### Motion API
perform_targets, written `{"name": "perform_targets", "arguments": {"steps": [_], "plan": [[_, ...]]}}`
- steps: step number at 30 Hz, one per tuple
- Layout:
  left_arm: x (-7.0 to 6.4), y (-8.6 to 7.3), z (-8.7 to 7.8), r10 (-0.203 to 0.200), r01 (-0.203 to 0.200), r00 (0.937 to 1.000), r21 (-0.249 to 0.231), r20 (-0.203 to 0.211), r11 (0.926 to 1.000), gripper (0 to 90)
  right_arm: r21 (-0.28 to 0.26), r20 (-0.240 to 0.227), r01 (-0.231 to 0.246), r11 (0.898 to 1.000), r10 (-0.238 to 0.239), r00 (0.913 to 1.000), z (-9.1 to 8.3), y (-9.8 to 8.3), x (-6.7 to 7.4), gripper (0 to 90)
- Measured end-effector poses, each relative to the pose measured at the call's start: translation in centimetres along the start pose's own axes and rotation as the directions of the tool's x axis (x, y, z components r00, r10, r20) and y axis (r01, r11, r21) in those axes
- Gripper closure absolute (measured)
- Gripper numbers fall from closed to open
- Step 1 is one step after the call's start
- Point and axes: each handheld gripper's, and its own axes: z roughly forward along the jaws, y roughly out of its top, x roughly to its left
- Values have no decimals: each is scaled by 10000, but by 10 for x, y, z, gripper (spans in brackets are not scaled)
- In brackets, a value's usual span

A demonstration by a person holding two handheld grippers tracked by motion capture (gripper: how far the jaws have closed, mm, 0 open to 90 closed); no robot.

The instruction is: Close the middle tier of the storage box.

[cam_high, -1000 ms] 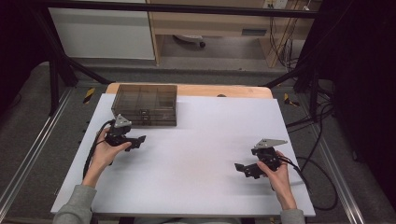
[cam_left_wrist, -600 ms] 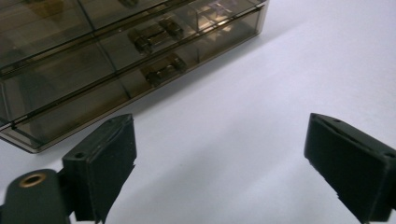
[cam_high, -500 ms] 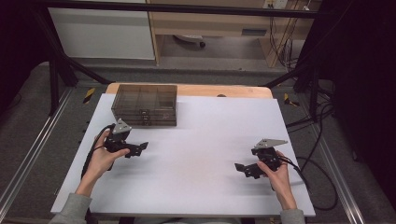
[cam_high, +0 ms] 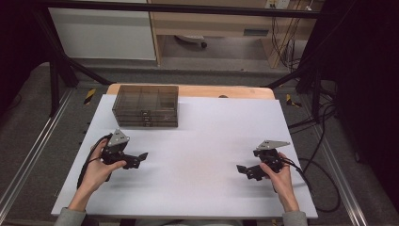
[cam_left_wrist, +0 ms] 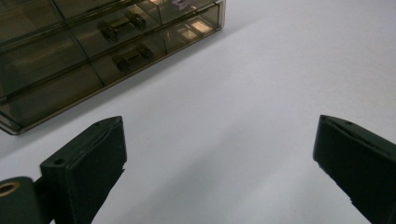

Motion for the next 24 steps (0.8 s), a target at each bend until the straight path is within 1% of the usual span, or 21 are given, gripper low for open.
{"name": "perform_targets", "arguments": {"steps": [3,6,11,14,17,21,24], "plan": [[-1,-5,-2,103,-104,9999,108,102,9999,25,23,-10,26,10000,-26,10000,0,0,0,9],[-1,-9,-4,101,-102,9998,85,168,9999,25,43,-37,80,10000,-80,10000,0,-1,0,9],[0,-18,-8,74,-79,9997,203,245,9998,26,59,-54,56,10000,-56,10000,0,-1,1,9],[-1,-22,-11,97,-102,9996,182,274,9998,26,55,-74,44,10000,-44,10000,1,-1,1,9],[-1,-24,-13,86,-92,9994,164,348,9998,26,56,-88,53,10000,-53,9999,0,-1,0,9],[-2,-26,-13,165,-175,9993,290,349,9994,26,58,-89,22,10000,-22,10000,1,-2,1,9],[-1,-26,-13,179,-189,9992,278,353,9994,26,75,-88,-3,10000,4,10000,1,-2,1,9]]}}
